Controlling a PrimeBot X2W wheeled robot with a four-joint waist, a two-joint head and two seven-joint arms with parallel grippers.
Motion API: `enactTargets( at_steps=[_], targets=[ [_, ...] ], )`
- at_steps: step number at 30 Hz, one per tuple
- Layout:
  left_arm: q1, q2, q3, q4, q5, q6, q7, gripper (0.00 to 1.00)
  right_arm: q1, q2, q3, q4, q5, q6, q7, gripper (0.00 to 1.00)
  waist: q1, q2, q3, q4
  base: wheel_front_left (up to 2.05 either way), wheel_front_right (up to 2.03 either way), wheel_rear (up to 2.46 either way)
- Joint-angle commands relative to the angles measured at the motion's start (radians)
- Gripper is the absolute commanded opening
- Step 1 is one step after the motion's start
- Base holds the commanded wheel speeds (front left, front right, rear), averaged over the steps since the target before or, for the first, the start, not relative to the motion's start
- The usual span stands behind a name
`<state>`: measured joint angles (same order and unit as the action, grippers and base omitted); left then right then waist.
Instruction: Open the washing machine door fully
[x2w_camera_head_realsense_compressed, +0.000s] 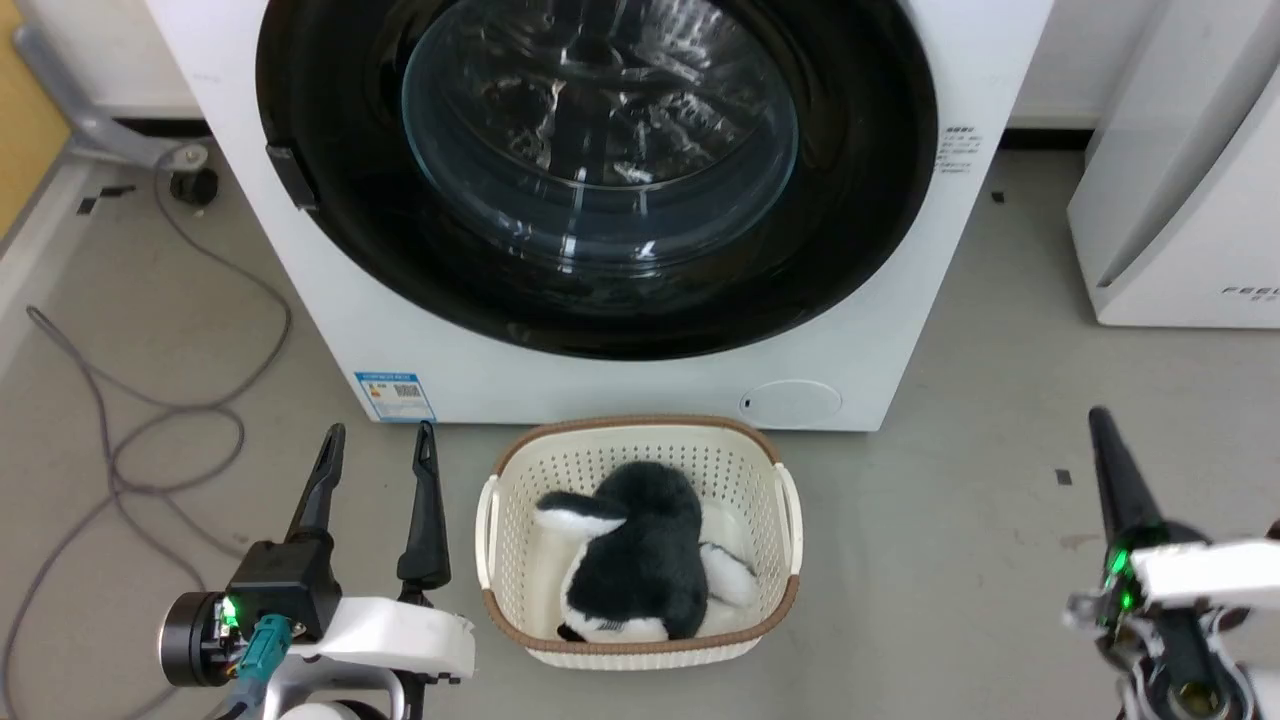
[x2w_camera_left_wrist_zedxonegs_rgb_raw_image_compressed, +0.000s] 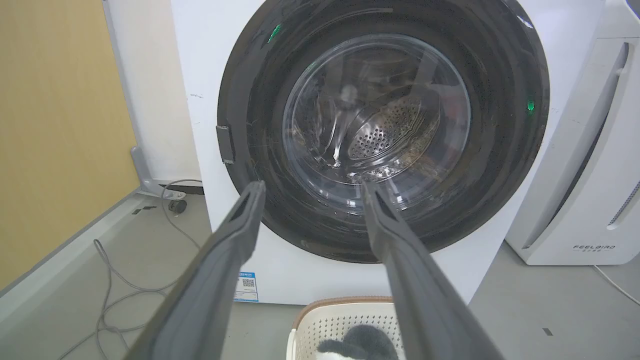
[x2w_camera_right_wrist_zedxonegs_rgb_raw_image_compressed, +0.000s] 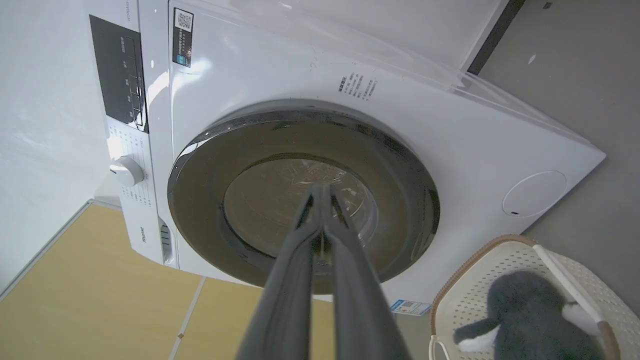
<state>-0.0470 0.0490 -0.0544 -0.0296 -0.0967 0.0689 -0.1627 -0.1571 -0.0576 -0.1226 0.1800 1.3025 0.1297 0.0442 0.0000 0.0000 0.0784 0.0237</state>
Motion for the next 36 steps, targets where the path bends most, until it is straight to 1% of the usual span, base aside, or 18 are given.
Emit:
enactTargets(
  at_steps=[1, 11, 22, 29, 36],
  targets=[
    [-0.017, 0.001, -0.003, -0.006, -0.007, 0.008, -0.009, 1.0, -0.031, -0.01, -0.01, 0.015, 0.039, 0.001, 0.009, 0.0, 0.0, 0.0, 0.01, 0.005, 0.0, 0.0, 0.0],
    [-0.057, 0.001, -0.007, -0.023, -0.02, 0.018, -0.03, 1.0, -0.225, -0.064, -0.057, 0.128, 0.135, 0.001, 0.045, 0.0, 0.0, 0.0, 0.089, 0.022, 0.0, 0.0, 0.0],
    [-0.116, 0.001, -0.017, -0.047, -0.036, 0.03, -0.053, 1.0, -0.491, -0.149, -0.097, 0.285, 0.25, 0.001, 0.063, 0.0, 0.0, 0.0, 0.198, 0.048, 0.0, 0.0, 0.0],
    [-0.152, 0.001, -0.02, -0.062, -0.043, 0.04, -0.068, 1.0, -0.658, -0.201, -0.078, 0.379, 0.3, 0.001, 0.094, 0.0, 0.0, 0.0, 0.269, 0.066, 0.0, 0.0, 0.0],
    [-0.184, 0.001, -0.025, -0.07, -0.056, 0.049, -0.083, 1.0, -0.813, -0.245, -0.026, 0.469, 0.333, 0.001, 0.145, 0.0, 0.0, 0.0, 0.322, 0.088, 0.0, 0.0, 0.0]
  ],
)
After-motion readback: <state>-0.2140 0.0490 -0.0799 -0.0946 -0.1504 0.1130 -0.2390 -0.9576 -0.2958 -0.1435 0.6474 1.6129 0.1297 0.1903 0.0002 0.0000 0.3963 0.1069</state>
